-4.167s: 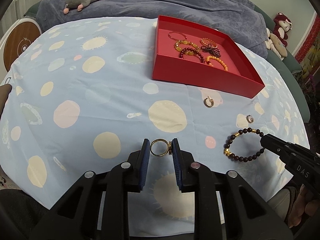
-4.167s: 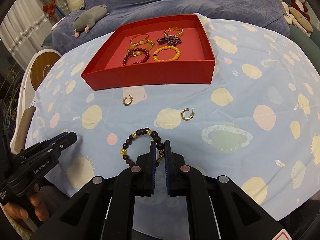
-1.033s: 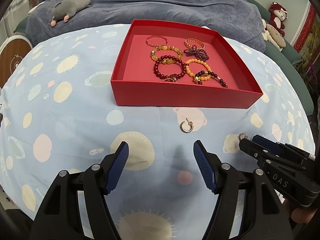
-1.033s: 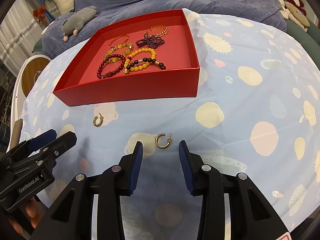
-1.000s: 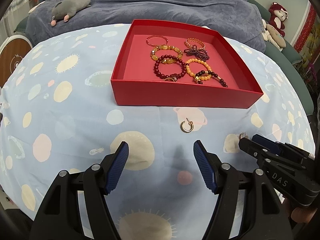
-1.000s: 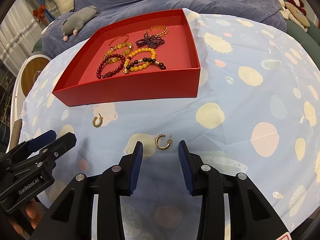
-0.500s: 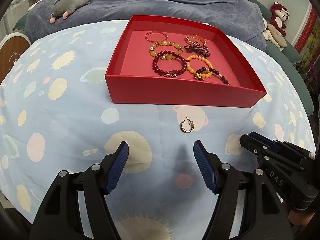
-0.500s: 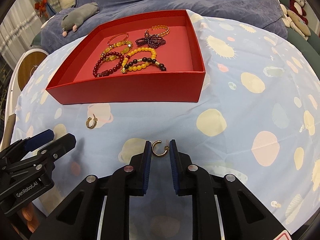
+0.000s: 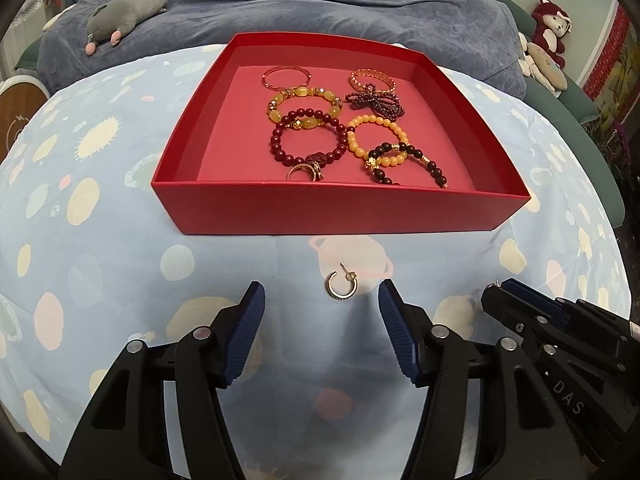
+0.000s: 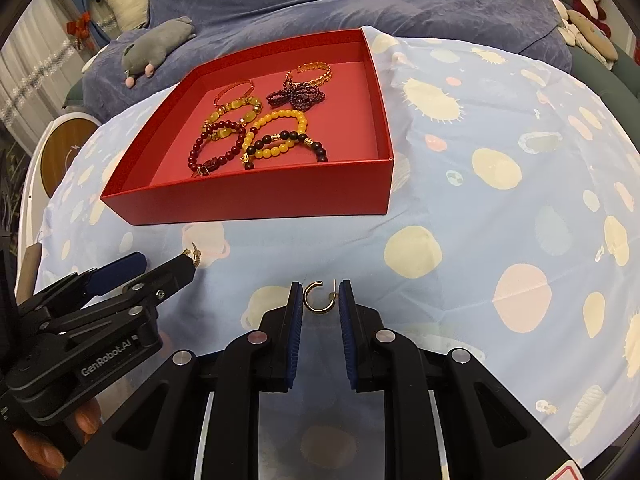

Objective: Organize jewelry
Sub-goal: 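Grasp the other gold hoop earring with the left tool, then carry both hoop earrings into the red box and open both tools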

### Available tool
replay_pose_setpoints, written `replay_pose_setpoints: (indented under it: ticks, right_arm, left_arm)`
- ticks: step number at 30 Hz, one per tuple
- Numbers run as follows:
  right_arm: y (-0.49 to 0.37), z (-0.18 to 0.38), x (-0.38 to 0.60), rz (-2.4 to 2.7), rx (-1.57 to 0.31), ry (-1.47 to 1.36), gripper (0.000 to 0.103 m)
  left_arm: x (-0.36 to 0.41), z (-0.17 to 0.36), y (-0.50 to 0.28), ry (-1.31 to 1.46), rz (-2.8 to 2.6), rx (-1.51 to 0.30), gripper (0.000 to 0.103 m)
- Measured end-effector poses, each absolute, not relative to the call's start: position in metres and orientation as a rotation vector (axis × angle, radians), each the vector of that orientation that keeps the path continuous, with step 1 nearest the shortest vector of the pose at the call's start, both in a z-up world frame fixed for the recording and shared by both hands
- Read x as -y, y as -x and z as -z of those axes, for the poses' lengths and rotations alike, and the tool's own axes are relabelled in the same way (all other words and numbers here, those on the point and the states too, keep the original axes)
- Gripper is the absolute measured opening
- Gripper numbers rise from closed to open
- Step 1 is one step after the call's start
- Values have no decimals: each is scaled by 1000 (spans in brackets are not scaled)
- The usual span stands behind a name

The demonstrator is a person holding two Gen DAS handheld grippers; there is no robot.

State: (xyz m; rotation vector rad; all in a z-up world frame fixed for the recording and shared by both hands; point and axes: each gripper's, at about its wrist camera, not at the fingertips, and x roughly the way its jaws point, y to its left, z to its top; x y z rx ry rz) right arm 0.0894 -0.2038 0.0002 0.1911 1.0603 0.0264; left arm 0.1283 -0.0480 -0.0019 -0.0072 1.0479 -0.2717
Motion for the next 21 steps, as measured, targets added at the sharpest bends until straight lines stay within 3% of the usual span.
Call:
replay_pose_setpoints:
  ticks: [4,9,19,21]
  right_arm:
    - [-92,-1,207,-30,-1058,-206,17]
    - [-95,0,209,-28,-1060,-222,17]
    - [-92,0,207,-32,-1062,-225,17]
    - [-90,-2,205,-35,-1058,-223,17]
  left_arm:
    - [52,6,-132,0,272,-1046,46]
    - [59,8,-131,-52,268,-1023,44]
    - [61,7,-130,-90,265,-1021,17]
    - [59,7,-131,-77,265,-1029,17]
